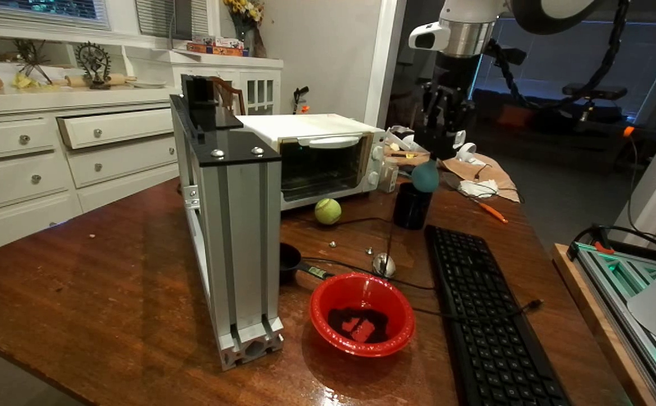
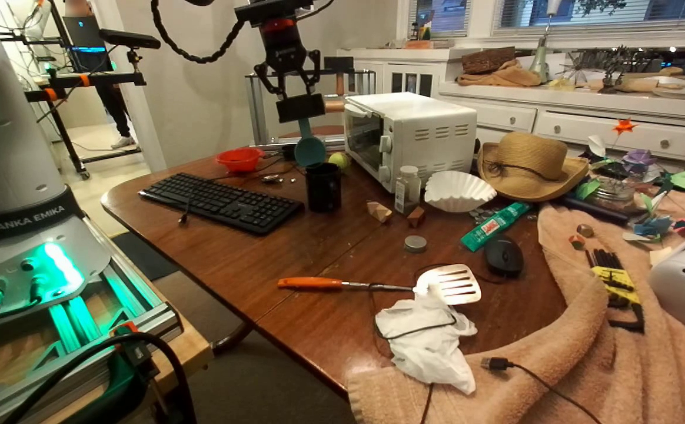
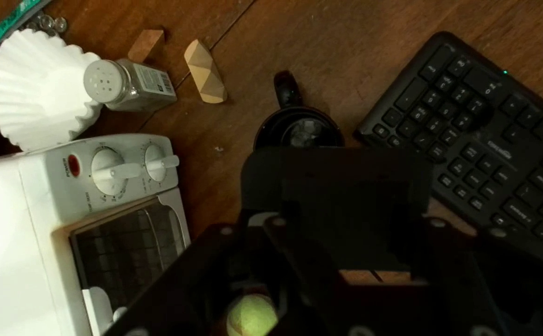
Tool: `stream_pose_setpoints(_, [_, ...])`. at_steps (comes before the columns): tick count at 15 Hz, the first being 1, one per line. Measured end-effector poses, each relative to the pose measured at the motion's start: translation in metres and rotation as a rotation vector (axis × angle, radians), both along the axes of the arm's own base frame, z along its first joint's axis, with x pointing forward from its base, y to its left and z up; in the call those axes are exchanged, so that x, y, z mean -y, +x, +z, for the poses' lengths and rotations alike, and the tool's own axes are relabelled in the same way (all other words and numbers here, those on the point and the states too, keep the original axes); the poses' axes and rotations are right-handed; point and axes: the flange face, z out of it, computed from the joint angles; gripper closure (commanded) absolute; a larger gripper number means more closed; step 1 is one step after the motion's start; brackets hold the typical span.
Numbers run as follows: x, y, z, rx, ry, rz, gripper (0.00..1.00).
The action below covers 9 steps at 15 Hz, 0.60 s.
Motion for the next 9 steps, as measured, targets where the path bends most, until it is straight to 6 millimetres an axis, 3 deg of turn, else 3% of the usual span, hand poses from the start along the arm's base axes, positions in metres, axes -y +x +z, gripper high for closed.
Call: stream_pose_setpoints(9, [0.016,-0.009,0.005,0.102,0.028,-0.099,0.77])
